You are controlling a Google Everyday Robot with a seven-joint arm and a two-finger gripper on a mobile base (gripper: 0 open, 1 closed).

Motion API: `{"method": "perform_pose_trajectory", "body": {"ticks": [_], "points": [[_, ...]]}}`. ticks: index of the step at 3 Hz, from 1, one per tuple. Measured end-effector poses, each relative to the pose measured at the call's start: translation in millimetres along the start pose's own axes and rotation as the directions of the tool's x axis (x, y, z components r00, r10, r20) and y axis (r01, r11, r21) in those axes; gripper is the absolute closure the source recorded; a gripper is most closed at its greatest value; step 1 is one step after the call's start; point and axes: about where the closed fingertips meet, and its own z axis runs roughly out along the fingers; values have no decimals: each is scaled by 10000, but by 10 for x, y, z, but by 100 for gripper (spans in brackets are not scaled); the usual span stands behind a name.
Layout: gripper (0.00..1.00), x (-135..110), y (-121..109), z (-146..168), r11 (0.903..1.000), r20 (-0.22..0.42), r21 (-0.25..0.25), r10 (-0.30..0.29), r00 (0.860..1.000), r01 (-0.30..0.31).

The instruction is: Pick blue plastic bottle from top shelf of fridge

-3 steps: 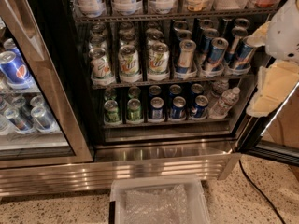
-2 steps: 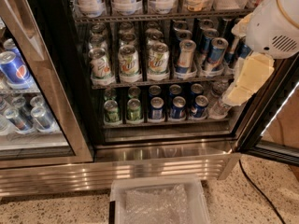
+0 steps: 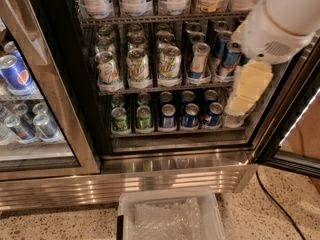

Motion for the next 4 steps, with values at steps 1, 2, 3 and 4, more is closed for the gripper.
{"method": "perform_pose_trajectory", "body": {"ticks": [1, 2, 3, 4], "points": [[0, -283, 59, 216, 9982, 47, -28, -597, 9982, 597], [0, -594, 123, 324, 9957, 928, 744, -613, 9938, 544], [0, -712, -21, 304, 9894, 1311, 1363, -689, 9890, 508], [0, -712, -21, 306, 9894, 1314, 1363, -688, 9889, 507]]}}
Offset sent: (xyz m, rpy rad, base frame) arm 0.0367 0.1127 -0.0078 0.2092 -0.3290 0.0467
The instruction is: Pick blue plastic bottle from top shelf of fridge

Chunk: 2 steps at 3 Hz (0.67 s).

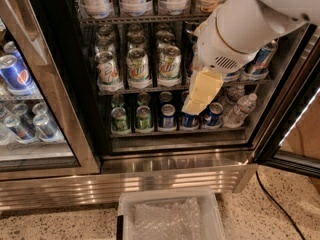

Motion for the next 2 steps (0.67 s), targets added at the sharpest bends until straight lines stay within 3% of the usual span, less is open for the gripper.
{"method": "perform_pose_trajectory", "body": {"ticks": [1, 2], "points": [[0, -84, 52, 244, 9998, 442, -77, 202, 9988, -199], [0, -454, 6, 591, 9963, 1272, 222, 792, 9887, -827]]}}
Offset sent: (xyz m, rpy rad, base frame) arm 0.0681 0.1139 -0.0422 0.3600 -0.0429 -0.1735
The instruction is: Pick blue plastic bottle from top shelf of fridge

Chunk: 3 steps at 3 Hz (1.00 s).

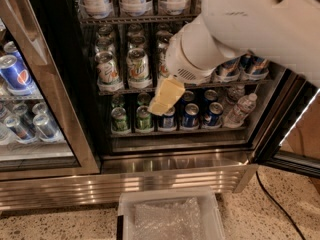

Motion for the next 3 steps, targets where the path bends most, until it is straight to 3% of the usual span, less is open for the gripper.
{"method": "perform_pose_trajectory", "body": {"ticks": [1, 2, 3], "points": [[0, -126, 38, 182, 9917, 376, 991, 780, 9962, -814], [0, -375, 16, 114, 9667, 812, 2487, 408, 9959, -598], [0, -516, -208, -182, 9079, 1430, 4077, 423, 9888, -978]]}}
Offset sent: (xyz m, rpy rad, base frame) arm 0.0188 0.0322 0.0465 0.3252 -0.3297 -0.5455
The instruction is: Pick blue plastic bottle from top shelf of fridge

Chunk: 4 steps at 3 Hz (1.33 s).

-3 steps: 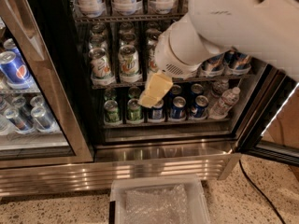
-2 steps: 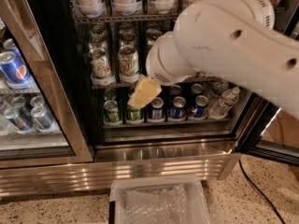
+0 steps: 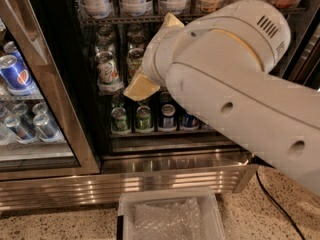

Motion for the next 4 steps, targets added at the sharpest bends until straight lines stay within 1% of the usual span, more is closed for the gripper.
{"method": "perform_pose_trajectory", "body": {"ticks": [1, 2, 3, 4], "points": [[0, -2, -1, 0, 10000, 5, 3, 0, 10000, 0], [0, -299, -189, -70, 9991, 747, 427, -38, 9972, 6], [0, -580, -515, -191, 9919, 1569, 1230, 121, 9875, -317], [0, -684, -772, -168, 9770, 2086, 1748, 842, 9744, -1218]]}}
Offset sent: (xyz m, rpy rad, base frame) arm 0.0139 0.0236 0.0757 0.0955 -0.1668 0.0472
